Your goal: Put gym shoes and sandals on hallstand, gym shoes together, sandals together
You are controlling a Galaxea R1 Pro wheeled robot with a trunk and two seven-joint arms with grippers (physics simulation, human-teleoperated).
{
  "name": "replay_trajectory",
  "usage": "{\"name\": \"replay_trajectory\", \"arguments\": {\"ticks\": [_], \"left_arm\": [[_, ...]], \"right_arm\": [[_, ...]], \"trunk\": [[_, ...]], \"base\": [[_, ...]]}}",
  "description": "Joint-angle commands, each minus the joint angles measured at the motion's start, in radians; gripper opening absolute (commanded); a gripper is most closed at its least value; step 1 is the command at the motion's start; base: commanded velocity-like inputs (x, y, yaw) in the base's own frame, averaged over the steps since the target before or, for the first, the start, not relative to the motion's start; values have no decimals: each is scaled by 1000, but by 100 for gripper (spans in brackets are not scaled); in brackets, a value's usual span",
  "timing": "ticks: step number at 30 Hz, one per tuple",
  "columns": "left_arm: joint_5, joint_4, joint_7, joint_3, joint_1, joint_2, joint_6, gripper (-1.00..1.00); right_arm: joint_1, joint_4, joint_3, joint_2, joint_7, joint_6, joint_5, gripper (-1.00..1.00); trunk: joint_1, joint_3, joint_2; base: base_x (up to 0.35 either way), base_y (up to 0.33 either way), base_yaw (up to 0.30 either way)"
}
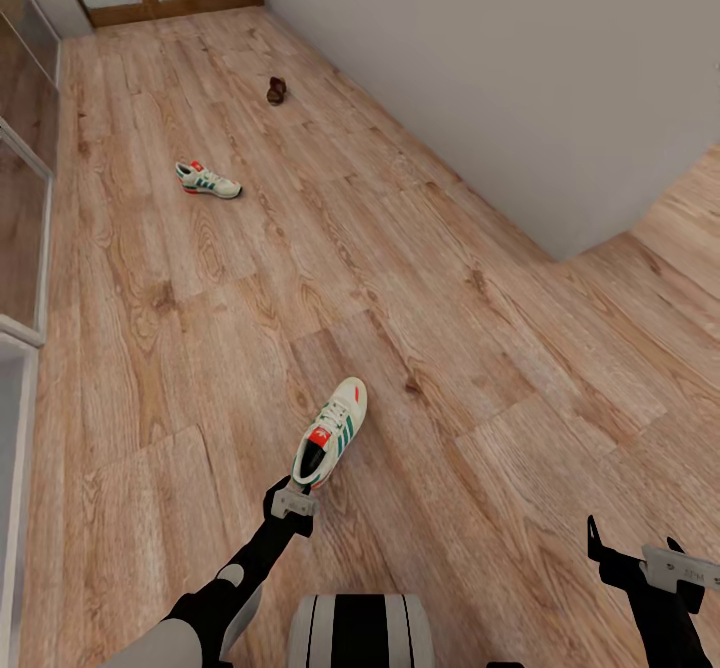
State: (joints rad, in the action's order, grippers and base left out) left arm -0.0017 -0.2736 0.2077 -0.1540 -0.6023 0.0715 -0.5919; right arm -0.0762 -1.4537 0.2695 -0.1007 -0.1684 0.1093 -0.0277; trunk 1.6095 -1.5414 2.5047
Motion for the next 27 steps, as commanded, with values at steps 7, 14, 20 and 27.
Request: {"name": "replay_trajectory", "arguments": {"ticks": [7, 14, 20, 27], "left_arm": [[-1, 1, -1, 0, -1, 0, -3, -100], [-1, 1, -1, -3, -1, 0, -3, -100], [-1, 1, -1, -4, -1, 1, -3, -100], [-1, 0, -1, -5, -1, 1, -4, -100]], "right_arm": [[-1, 0, -1, -1, -3, 3, -3, 100], [-1, 0, -1, -1, -3, 3, -3, 100], [-1, 0, -2, -1, -3, 3, -3, 100], [-1, 0, -2, -1, -3, 3, -3, 100]], "trunk": [[0, 11, 0], [0, 21, 0], [0, 31, 0], [0, 42, 0]], "base": [[0, 0, 0], [0, 0, 0], [0, 0, 0], [0, 0, 0]]}}
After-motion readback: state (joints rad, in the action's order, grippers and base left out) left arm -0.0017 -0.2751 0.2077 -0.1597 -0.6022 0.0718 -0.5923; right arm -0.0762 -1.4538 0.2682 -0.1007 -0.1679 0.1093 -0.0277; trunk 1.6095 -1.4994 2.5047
